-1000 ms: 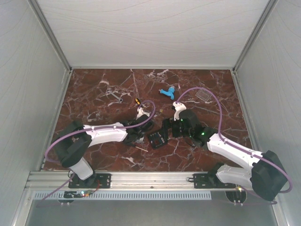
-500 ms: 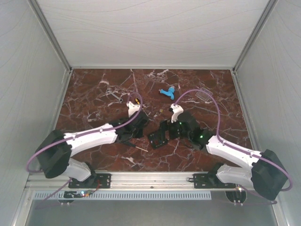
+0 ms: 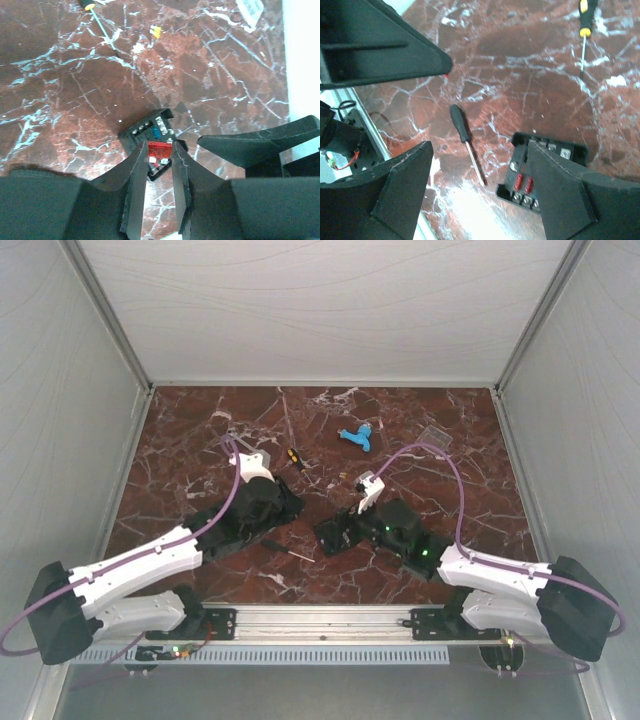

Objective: Snap on the fuse box
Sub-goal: Pick up the fuse from the center of the board.

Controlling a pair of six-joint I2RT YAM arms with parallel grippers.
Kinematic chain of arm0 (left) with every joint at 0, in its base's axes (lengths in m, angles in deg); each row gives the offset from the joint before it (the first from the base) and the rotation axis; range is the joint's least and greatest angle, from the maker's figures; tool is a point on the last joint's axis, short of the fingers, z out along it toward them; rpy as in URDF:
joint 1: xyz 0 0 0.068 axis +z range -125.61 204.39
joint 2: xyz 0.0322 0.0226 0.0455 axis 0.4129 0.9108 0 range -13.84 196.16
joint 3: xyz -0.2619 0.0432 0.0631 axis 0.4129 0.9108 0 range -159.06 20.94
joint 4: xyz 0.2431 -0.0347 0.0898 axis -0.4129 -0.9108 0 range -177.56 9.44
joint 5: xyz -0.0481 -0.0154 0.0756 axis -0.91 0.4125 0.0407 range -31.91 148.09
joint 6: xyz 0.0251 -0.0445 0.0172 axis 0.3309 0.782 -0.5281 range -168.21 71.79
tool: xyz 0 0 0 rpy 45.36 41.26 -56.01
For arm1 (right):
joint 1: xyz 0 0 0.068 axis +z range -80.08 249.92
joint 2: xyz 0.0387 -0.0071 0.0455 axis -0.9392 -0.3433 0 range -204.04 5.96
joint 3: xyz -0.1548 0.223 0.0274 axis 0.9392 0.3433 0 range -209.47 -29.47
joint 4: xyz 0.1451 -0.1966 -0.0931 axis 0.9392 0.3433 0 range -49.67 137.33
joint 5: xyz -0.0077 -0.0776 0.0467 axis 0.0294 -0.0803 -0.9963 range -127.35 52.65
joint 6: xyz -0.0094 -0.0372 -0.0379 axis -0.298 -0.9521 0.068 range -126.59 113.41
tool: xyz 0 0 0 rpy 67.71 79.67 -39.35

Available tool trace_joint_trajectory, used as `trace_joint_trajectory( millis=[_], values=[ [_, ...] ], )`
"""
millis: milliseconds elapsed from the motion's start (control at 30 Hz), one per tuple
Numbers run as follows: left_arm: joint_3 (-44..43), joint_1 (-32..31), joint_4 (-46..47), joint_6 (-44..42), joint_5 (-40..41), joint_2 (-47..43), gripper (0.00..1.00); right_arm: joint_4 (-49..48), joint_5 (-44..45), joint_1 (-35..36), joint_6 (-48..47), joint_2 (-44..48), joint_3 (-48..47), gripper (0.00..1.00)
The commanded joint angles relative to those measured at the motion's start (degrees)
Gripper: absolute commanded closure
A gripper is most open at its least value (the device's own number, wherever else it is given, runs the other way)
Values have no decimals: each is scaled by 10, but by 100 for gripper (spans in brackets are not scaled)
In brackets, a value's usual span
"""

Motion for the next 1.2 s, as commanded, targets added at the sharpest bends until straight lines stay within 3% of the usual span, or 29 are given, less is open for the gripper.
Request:
trace_joint_trajectory(
  millis=[0,333,700,1033,1167],
  values=[
    [3,-3,68,31,-23,-21,76,-131,31,25,-34,12,1,27],
    [17,-3,116,54,-72,-25,76,-179,51,40,-56,-1,-9,46],
    [28,-3,134,63,-87,-45,76,-188,64,40,-56,-35,-25,58],
    [32,-3,146,65,-102,-41,76,-198,57,40,-56,-42,-29,76],
    [34,-3,149,66,-106,-40,75,-199,58,40,-57,-42,-28,87]
  ],
)
